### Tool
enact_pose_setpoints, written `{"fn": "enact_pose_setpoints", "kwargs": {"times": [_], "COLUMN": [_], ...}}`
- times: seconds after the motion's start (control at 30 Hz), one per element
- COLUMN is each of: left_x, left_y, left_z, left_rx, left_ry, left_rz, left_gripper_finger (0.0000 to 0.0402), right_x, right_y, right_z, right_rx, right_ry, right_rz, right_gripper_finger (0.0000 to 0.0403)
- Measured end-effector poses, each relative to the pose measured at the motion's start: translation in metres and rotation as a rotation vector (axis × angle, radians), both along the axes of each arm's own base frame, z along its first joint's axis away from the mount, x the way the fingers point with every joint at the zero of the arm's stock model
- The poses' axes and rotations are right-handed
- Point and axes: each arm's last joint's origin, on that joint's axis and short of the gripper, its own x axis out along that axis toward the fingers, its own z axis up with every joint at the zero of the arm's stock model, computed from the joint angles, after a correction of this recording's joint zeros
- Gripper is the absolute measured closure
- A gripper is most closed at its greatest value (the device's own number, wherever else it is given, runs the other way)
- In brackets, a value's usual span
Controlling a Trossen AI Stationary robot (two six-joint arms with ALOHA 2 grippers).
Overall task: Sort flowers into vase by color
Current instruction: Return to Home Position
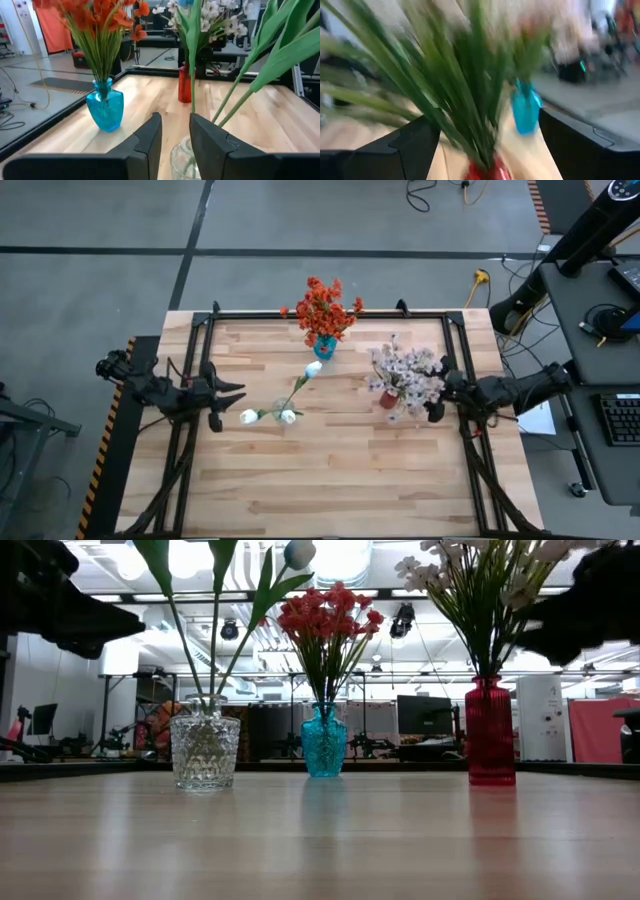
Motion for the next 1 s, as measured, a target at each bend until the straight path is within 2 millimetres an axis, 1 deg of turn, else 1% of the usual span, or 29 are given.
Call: {"fn": "enact_pose_setpoints", "kwargs": {"times": [0.07,0.13,0.2,0.33,0.4,0.5,0.63,0.87,1.0], "left_x": [0.0,0.0,0.0,0.001,0.0,0.0,0.0,0.0,0.0], "left_y": [0.0,0.001,0.001,0.001,0.002,0.003,0.003,0.003,0.003], "left_z": [-0.002,-0.003,-0.006,-0.01,-0.013,-0.014,-0.014,-0.015,-0.015], "left_rx": [-0.009,-0.02,-0.017,-0.022,-0.026,-0.033,-0.029,-0.012,0.006], "left_ry": [0.003,0.005,0.013,0.03,0.05,0.054,0.056,0.067,0.076], "left_rz": [0.01,0.043,0.073,0.082,0.099,0.131,0.141,0.142,0.146], "left_gripper_finger": [0.0321,0.0323,0.0323,0.0323,0.0323,0.0323,0.0323,0.0323,0.0323], "right_x": [-0.001,-0.001,-0.005,-0.017,-0.018,-0.016,-0.016,-0.014,-0.011], "right_y": [-0.001,-0.001,-0.003,-0.009,-0.009,-0.008,-0.01,-0.01,-0.009], "right_z": [-0.002,0.0,0.007,0.019,0.02,0.013,-0.007,-0.007,-0.007], "right_rx": [0.036,0.035,0.029,0.049,0.079,0.1,0.145,0.118,0.028], "right_ry": [0.04,0.071,0.094,0.193,0.179,0.201,0.257,0.254,0.259], "right_rz": [-0.031,-0.031,-0.053,-0.179,-0.173,-0.158,-0.258,-0.287,-0.282], "right_gripper_finger": [0.0081,0.0081,0.0081,0.0081,0.0081,0.0081,0.0081,0.0081,0.0081]}}
